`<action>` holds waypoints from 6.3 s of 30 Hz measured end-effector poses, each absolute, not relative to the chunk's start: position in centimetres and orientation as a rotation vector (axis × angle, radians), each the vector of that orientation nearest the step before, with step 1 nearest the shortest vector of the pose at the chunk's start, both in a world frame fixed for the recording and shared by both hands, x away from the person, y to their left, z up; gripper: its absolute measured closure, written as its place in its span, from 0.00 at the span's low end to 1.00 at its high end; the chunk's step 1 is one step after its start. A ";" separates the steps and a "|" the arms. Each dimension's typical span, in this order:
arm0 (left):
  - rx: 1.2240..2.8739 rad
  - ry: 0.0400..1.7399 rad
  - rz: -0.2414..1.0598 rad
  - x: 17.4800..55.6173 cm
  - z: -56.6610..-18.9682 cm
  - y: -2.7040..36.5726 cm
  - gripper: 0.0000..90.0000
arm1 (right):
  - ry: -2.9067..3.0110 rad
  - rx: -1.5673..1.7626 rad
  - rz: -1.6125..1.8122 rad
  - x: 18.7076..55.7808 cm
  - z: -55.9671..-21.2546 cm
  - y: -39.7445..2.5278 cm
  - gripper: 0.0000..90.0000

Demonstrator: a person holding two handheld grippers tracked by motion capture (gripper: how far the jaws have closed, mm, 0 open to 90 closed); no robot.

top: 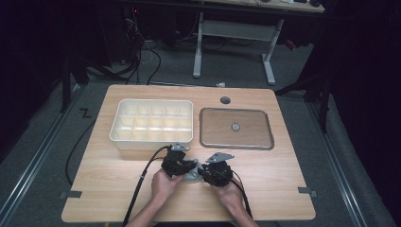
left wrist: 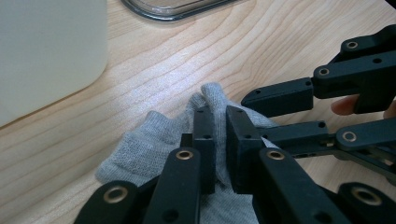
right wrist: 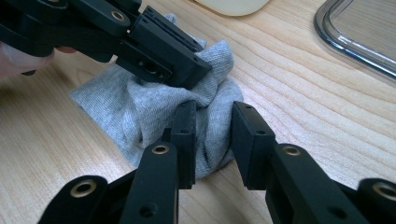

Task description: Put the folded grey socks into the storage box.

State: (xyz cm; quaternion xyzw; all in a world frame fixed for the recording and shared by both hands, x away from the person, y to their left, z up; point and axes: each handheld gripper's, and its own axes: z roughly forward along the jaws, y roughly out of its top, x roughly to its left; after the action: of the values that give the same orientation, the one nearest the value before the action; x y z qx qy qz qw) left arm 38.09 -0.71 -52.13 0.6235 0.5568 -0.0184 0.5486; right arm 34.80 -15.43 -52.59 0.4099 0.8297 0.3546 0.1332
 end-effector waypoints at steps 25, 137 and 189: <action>1.372 1.225 -0.049 36.4 -48.6 1.1 0.61 | 2.363 1.173 1.064 32.9 -50.0 -16.4 0.76; 1.353 1.382 -0.087 38.1 -51.4 3.6 0.96 | 2.436 1.150 1.025 34.1 -51.8 -14.0 0.97; 1.308 1.364 -0.127 37.4 -50.1 4.1 0.98 | 2.585 1.078 1.081 35.3 -51.6 -10.7 0.84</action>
State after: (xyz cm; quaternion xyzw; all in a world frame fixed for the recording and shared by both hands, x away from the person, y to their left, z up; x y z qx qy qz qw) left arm 37.42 4.15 -50.12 0.5607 0.5845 -0.0543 0.5840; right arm 35.26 -10.65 -51.56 0.3582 0.8590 0.3592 0.0697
